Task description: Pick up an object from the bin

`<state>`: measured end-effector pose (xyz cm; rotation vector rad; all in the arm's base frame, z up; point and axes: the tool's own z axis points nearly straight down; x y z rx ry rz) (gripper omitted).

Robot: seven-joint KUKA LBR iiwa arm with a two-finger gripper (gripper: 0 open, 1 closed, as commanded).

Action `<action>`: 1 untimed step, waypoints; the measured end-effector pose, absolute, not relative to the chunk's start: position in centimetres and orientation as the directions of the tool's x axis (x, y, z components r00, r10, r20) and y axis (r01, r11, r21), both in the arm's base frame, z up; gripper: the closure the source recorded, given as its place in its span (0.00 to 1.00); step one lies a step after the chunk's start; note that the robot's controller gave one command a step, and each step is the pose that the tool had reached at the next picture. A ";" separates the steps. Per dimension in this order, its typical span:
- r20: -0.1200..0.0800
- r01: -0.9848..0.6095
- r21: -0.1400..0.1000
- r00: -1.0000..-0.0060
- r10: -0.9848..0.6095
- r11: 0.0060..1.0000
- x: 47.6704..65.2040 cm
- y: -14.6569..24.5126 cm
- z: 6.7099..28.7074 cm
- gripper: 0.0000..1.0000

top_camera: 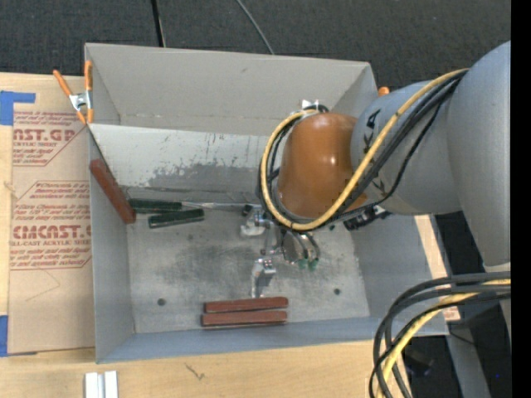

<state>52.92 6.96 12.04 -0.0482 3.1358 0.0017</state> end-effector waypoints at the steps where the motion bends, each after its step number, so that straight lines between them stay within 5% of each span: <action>1: 0.000 0.046 0.002 -0.999 0.046 0.999 48.7 4.2 7.9 1.00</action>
Offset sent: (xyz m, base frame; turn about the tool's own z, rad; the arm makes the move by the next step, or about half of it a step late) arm 0.0000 0.0000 0.0000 0.0000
